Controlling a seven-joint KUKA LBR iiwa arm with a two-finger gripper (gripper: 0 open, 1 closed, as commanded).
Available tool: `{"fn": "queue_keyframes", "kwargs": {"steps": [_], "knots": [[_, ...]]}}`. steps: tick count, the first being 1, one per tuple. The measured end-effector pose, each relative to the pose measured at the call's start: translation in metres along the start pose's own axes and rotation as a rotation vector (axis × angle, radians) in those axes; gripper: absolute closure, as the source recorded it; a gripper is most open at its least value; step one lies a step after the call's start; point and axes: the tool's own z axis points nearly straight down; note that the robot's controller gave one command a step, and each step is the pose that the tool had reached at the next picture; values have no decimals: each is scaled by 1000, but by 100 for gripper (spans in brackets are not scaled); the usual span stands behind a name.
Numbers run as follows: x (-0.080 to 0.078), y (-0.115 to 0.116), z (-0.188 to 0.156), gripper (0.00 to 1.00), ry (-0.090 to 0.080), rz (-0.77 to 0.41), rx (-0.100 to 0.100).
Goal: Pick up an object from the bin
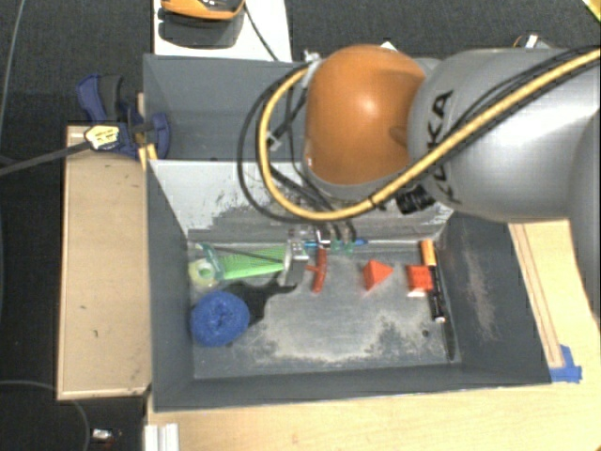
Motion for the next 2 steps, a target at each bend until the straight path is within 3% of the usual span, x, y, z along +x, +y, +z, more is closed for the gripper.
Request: {"fn": "queue_keyframes", "kwargs": {"steps": [1, 2], "knots": [[-1, -1, -3, 0, -6, 4, -1], [-13, -3, 52, 0, -8, -159, -1]]}}
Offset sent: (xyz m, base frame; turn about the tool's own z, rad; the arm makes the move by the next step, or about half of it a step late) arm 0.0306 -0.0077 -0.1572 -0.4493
